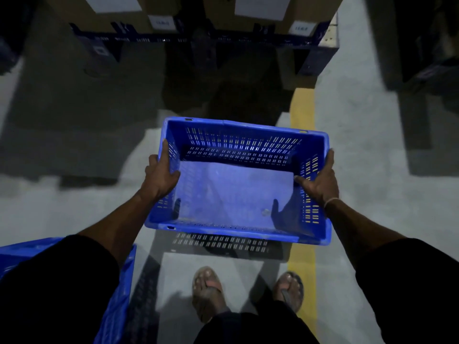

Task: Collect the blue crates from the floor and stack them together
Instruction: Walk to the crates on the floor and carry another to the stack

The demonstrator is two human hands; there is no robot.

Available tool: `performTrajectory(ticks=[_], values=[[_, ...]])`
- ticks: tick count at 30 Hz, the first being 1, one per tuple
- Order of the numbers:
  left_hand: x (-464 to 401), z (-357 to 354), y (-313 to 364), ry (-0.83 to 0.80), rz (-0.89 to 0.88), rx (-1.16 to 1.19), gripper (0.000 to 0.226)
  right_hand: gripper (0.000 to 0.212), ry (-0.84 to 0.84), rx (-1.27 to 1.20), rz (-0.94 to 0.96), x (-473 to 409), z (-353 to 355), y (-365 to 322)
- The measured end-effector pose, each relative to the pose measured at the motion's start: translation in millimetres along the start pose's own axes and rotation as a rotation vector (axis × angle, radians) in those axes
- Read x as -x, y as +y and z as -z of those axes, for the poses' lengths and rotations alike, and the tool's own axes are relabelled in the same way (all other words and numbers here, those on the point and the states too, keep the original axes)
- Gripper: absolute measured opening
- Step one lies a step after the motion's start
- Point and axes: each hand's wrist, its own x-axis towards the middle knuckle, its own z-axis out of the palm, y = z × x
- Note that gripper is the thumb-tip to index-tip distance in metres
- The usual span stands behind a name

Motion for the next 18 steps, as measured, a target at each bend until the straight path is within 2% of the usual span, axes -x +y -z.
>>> performTrajectory(ticks=[6,10,18], values=[[22,59,46,-0.016,-0.15,-0.082,0.095,0.133,0.075,0.047,0.044,41,64,-35],[47,113,90,-0.013,-0.307,-0.167,0.106,0.135,0.099,0.066,0.091,75,126,-52],[110,223,217,-0.067,-0.532,-0.405,0.114,0.137,0.189,0.004,-0.008,181,259,-100]])
